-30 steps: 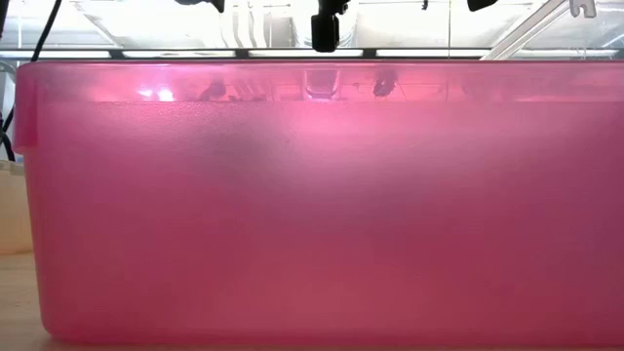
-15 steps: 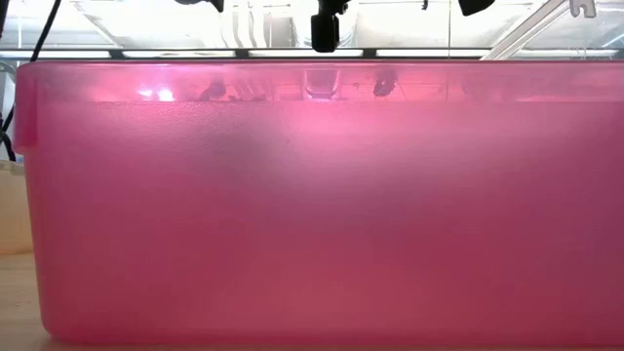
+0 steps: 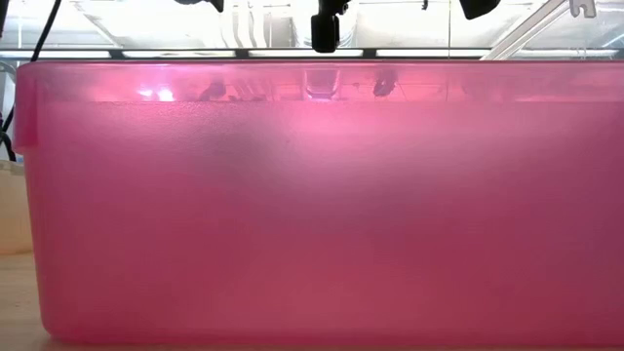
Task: Pick & Place Paint Supplies
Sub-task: Put the purple paint bottle into the transparent bin
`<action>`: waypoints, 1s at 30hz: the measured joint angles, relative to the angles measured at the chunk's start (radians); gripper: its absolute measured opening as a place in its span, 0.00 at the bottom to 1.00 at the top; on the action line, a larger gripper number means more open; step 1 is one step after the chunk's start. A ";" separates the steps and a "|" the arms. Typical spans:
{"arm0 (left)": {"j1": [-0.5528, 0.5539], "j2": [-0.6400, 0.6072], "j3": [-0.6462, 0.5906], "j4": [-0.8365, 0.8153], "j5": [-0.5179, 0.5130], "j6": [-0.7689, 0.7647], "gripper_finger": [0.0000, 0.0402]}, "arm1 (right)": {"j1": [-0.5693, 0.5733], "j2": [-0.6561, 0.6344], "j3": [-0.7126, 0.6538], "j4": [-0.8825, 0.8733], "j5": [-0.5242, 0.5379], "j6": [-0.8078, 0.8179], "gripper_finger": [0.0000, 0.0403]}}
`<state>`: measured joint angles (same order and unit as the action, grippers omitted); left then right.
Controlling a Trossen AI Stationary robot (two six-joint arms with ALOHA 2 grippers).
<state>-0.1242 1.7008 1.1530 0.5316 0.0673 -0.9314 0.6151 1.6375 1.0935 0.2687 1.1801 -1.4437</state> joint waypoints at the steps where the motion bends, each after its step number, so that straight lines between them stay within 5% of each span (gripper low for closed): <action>1: 0.000 0.000 0.000 0.000 0.000 0.000 0.50 | 0.000 0.000 0.000 0.000 0.000 0.000 0.53; 12: 0.000 0.000 0.000 -0.002 -0.012 -0.009 0.50 | 0.001 0.000 -0.003 -0.018 -0.006 -0.016 0.28; 30: 0.000 0.000 0.000 -0.002 -0.027 0.039 0.50 | 0.003 0.000 -0.003 -0.011 0.001 -0.003 0.28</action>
<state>-0.1242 1.7008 1.1530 0.5301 0.0402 -0.8923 0.6178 1.6375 1.0904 0.2573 1.1812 -1.4471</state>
